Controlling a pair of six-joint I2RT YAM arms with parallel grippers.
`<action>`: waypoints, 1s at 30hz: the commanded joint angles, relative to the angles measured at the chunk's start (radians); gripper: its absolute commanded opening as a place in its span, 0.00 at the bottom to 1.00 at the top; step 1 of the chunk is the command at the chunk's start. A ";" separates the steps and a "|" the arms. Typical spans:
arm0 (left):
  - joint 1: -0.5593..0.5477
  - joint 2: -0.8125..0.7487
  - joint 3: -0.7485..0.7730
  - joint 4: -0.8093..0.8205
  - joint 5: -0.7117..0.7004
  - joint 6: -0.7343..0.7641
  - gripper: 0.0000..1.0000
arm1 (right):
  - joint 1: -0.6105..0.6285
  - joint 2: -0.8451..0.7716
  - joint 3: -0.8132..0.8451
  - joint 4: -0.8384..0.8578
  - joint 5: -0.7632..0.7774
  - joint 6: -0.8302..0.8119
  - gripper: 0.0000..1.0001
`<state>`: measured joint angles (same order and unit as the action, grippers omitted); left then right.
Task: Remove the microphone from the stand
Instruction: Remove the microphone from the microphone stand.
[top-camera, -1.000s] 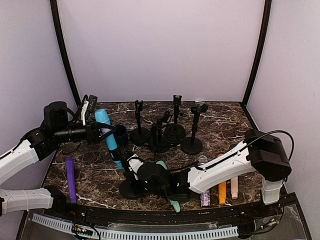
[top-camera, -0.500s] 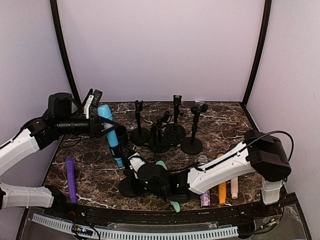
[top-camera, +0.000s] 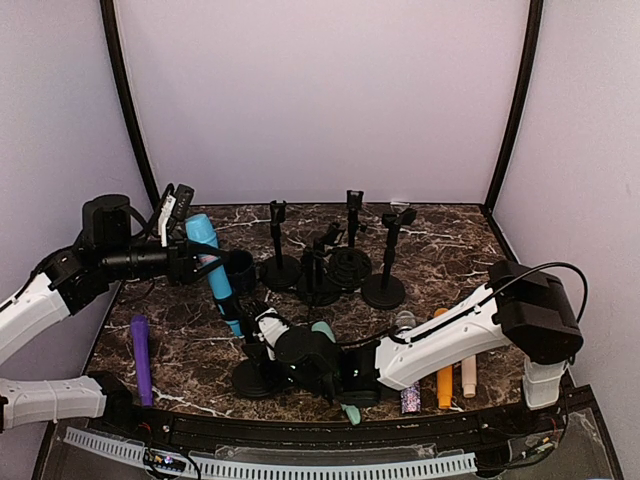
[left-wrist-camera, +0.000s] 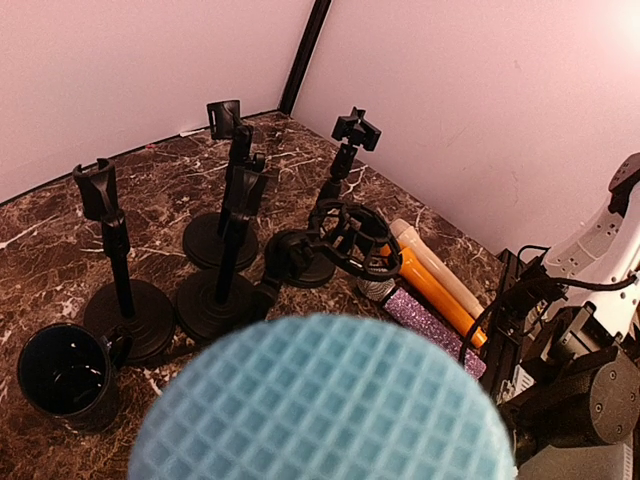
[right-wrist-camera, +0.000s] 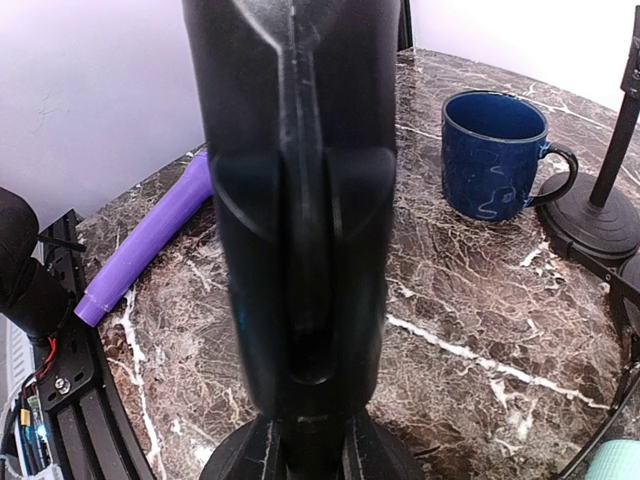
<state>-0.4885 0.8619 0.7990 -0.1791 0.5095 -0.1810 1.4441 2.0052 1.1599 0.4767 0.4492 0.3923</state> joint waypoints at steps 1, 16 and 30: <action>0.015 -0.082 0.025 0.279 0.044 0.047 0.00 | -0.009 0.040 -0.049 -0.164 -0.015 0.096 0.00; 0.016 -0.055 0.069 0.244 -0.016 0.070 0.00 | -0.007 0.051 -0.042 -0.176 -0.012 0.079 0.00; 0.027 0.032 0.177 0.128 -0.075 0.014 0.00 | 0.035 0.088 0.013 -0.247 0.084 0.019 0.00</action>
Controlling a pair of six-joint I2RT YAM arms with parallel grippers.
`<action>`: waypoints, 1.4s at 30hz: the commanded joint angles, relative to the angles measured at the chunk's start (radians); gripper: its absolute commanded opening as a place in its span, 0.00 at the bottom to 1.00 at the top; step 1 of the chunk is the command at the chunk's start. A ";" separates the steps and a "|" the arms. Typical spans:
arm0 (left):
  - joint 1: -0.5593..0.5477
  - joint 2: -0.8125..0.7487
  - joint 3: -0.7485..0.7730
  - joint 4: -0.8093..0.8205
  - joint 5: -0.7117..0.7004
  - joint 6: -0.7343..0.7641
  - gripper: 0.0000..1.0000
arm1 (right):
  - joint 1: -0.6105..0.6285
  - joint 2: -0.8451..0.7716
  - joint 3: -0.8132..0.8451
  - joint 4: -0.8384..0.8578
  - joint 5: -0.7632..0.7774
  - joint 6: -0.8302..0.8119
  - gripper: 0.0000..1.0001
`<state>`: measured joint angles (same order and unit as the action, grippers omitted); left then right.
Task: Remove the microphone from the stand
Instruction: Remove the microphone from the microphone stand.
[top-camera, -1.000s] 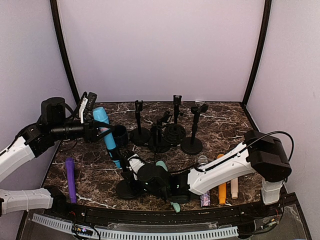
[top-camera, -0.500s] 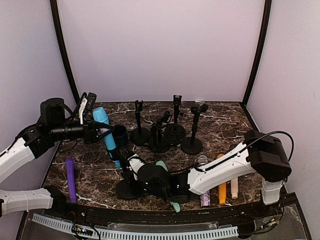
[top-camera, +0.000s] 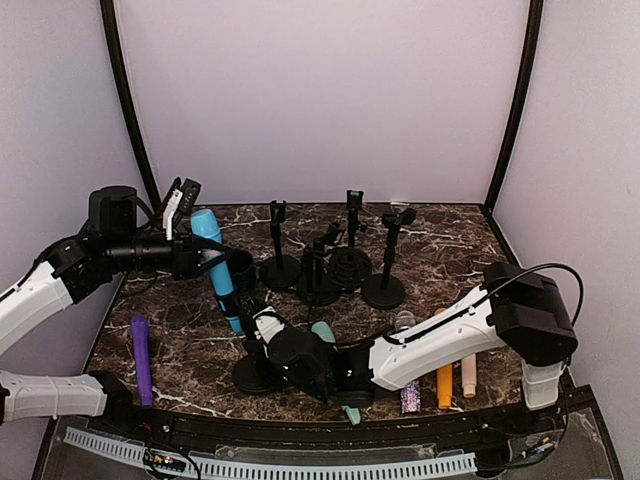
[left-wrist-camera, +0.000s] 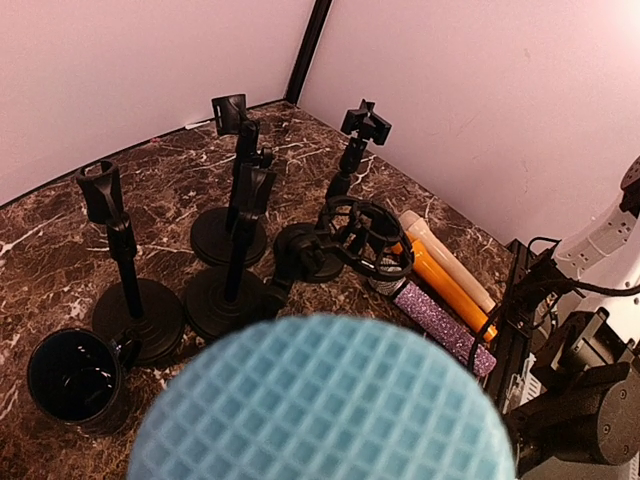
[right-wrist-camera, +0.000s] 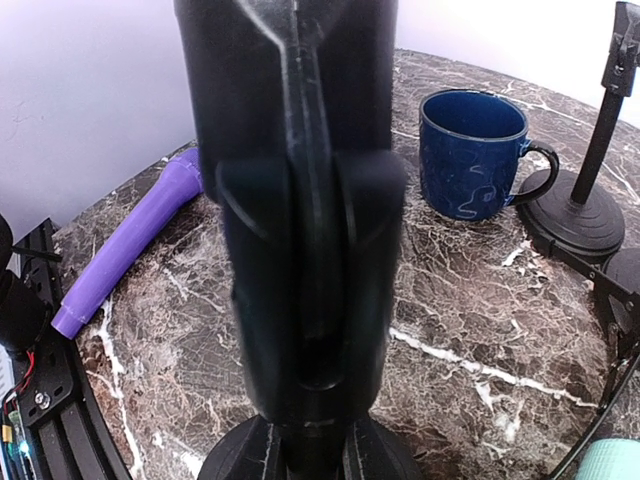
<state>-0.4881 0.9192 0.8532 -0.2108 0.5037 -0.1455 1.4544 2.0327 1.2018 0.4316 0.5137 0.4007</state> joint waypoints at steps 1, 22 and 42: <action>0.030 -0.021 0.125 0.157 -0.070 -0.022 0.00 | 0.024 0.062 -0.029 -0.202 0.017 0.011 0.00; 0.078 0.031 0.197 0.142 -0.012 -0.038 0.00 | 0.026 0.085 -0.018 -0.211 0.014 0.014 0.00; 0.094 0.028 0.222 0.156 0.003 0.008 0.00 | 0.026 0.091 -0.014 -0.213 0.008 0.016 0.00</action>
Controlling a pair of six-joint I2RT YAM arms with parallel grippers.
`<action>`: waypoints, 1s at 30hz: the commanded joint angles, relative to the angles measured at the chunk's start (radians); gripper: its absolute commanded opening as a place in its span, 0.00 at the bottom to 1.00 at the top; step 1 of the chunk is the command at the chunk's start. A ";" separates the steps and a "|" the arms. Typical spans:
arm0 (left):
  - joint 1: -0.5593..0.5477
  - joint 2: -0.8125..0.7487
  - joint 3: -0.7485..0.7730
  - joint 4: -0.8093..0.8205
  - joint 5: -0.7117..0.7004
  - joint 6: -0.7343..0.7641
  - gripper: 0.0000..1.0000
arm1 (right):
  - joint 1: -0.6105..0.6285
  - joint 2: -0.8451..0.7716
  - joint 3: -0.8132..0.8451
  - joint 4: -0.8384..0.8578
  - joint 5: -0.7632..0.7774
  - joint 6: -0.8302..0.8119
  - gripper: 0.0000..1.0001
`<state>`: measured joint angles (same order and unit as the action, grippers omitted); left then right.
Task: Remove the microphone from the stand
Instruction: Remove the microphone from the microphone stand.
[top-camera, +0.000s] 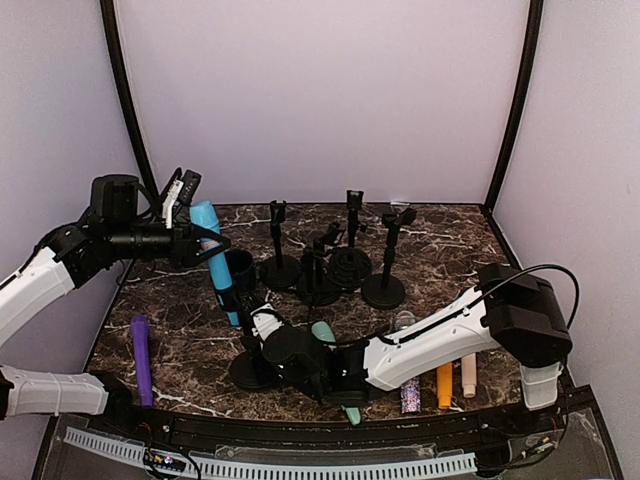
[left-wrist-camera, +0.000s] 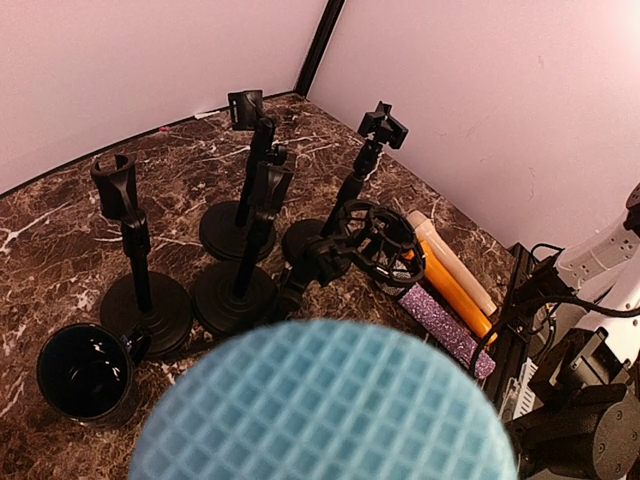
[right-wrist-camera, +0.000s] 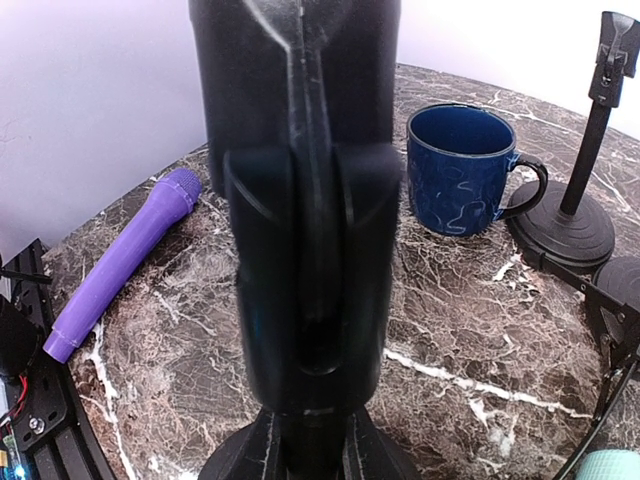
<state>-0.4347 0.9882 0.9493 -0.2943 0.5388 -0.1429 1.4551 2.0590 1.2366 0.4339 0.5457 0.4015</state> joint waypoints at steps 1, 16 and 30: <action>0.042 -0.039 0.135 0.234 -0.032 0.008 0.00 | 0.025 0.065 -0.048 -0.216 -0.025 0.016 0.00; 0.051 -0.026 0.155 0.243 -0.013 0.016 0.00 | 0.025 0.078 -0.040 -0.216 -0.040 0.013 0.00; 0.062 -0.016 0.166 0.245 -0.002 0.017 0.00 | 0.025 0.081 -0.039 -0.215 -0.046 0.013 0.00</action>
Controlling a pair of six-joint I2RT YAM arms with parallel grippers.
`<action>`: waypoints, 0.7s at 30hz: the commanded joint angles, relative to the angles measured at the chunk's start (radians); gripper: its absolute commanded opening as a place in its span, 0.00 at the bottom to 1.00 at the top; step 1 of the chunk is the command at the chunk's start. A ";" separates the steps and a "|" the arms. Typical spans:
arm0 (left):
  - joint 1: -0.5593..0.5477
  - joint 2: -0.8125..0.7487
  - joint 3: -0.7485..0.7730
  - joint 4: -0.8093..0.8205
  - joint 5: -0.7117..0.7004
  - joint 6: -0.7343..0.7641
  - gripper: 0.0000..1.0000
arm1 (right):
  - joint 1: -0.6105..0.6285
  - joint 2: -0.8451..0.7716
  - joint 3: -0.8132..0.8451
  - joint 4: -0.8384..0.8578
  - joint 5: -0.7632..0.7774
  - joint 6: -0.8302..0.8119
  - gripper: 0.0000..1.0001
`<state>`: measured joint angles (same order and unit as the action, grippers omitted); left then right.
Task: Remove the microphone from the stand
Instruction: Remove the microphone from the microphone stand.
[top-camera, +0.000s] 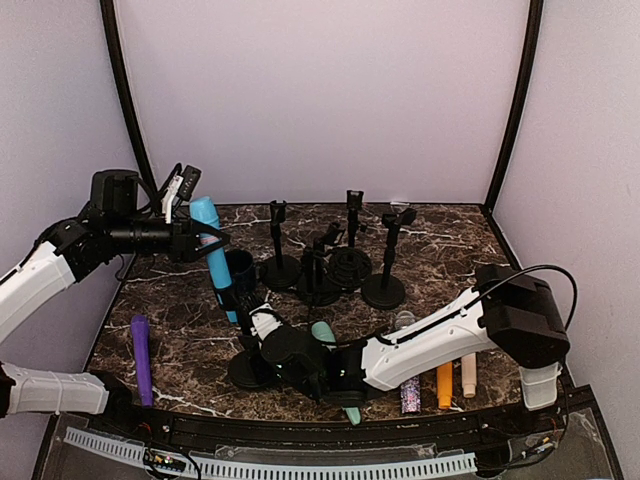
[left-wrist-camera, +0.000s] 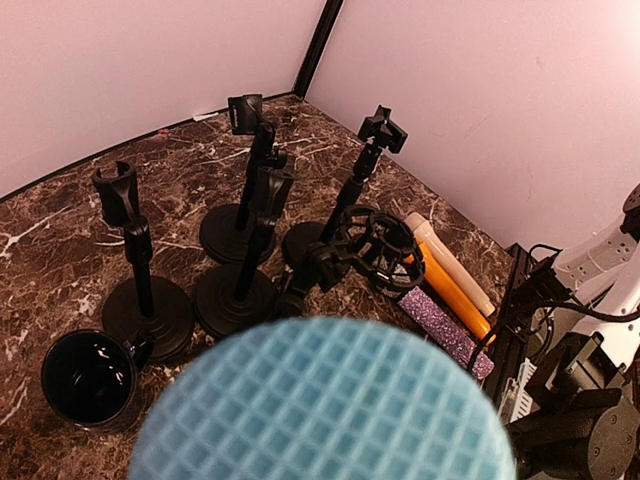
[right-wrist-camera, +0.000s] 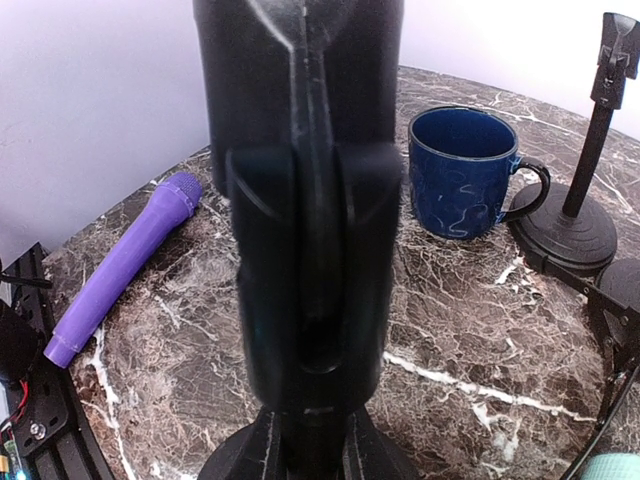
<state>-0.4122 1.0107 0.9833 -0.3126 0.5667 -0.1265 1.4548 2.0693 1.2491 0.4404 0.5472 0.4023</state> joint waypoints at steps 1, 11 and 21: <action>0.040 -0.039 0.134 0.264 -0.030 0.000 0.00 | 0.026 0.070 -0.051 -0.221 -0.048 0.012 0.00; 0.047 -0.031 0.150 0.258 -0.023 0.006 0.00 | 0.026 0.071 -0.053 -0.221 -0.049 0.015 0.00; 0.053 -0.029 0.154 0.254 -0.018 0.009 0.00 | 0.026 0.076 -0.048 -0.224 -0.049 0.016 0.00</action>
<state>-0.4007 1.0233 1.0153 -0.3252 0.5781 -0.1261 1.4532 2.0720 1.2510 0.4469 0.5476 0.4019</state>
